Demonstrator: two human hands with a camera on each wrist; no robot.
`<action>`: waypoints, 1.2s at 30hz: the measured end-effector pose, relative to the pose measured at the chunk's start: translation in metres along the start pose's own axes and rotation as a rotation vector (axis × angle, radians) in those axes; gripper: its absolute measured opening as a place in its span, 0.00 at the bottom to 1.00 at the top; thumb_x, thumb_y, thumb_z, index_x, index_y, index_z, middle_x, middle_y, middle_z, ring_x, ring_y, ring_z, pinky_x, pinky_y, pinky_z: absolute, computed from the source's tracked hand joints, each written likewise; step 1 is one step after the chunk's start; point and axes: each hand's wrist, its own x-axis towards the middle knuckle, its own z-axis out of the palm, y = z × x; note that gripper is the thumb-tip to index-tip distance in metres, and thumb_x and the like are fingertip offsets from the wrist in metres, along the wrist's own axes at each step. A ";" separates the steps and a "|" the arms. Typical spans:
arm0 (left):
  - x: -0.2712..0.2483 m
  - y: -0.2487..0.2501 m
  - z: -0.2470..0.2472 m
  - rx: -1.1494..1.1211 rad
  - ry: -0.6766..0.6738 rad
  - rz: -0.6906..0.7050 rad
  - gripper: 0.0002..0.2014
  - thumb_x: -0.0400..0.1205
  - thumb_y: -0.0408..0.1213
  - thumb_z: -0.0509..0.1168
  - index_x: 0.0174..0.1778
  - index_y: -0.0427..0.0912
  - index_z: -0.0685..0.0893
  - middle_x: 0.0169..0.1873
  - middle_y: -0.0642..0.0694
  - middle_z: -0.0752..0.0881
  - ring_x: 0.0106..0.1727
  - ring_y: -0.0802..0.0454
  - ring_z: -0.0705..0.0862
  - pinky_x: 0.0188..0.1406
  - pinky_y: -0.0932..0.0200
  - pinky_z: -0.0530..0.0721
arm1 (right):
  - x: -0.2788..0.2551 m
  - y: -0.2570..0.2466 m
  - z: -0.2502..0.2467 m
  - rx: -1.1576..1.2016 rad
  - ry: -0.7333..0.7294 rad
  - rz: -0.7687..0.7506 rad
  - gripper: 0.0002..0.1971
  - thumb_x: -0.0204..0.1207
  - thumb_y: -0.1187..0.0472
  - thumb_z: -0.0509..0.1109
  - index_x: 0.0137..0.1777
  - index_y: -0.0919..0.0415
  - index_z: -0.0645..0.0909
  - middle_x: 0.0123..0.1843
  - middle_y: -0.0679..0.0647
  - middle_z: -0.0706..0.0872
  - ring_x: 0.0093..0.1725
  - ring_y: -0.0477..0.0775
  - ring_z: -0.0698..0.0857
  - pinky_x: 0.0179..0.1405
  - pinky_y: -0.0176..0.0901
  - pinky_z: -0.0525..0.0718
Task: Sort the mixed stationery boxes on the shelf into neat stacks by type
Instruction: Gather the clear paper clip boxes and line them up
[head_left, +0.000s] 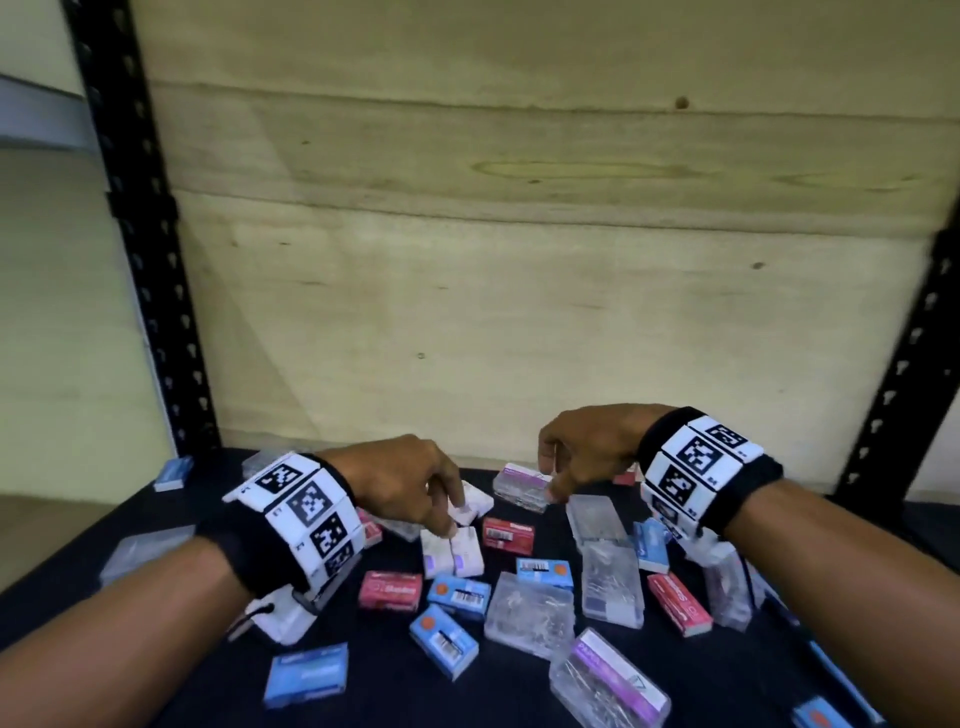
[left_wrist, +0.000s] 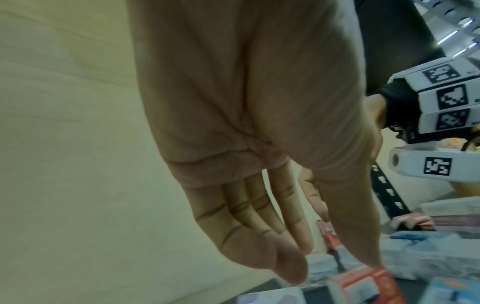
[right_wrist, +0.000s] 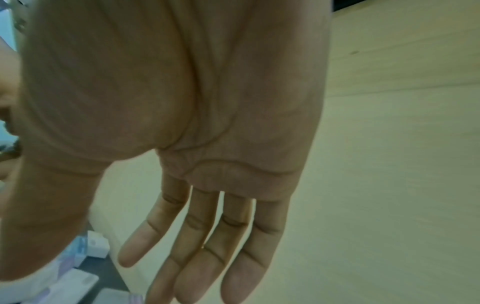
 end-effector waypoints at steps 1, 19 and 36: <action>-0.007 -0.014 -0.004 -0.006 0.015 -0.034 0.16 0.76 0.51 0.74 0.59 0.56 0.85 0.49 0.62 0.88 0.50 0.61 0.84 0.49 0.65 0.80 | 0.009 -0.011 -0.003 -0.010 0.007 -0.030 0.21 0.74 0.44 0.77 0.63 0.51 0.80 0.57 0.47 0.86 0.55 0.52 0.83 0.52 0.45 0.80; -0.107 -0.254 -0.028 -0.022 0.159 -0.688 0.13 0.78 0.54 0.70 0.52 0.51 0.87 0.54 0.52 0.86 0.54 0.52 0.83 0.55 0.58 0.82 | 0.167 -0.224 -0.027 -0.055 0.064 -0.503 0.17 0.80 0.48 0.71 0.67 0.51 0.79 0.65 0.50 0.83 0.59 0.53 0.83 0.59 0.47 0.82; -0.061 -0.278 -0.016 0.060 0.126 -0.796 0.27 0.75 0.57 0.72 0.62 0.41 0.82 0.59 0.44 0.83 0.57 0.46 0.83 0.54 0.55 0.83 | 0.225 -0.276 -0.017 -0.264 0.010 -0.448 0.31 0.66 0.45 0.82 0.68 0.52 0.78 0.64 0.51 0.82 0.59 0.56 0.82 0.50 0.46 0.81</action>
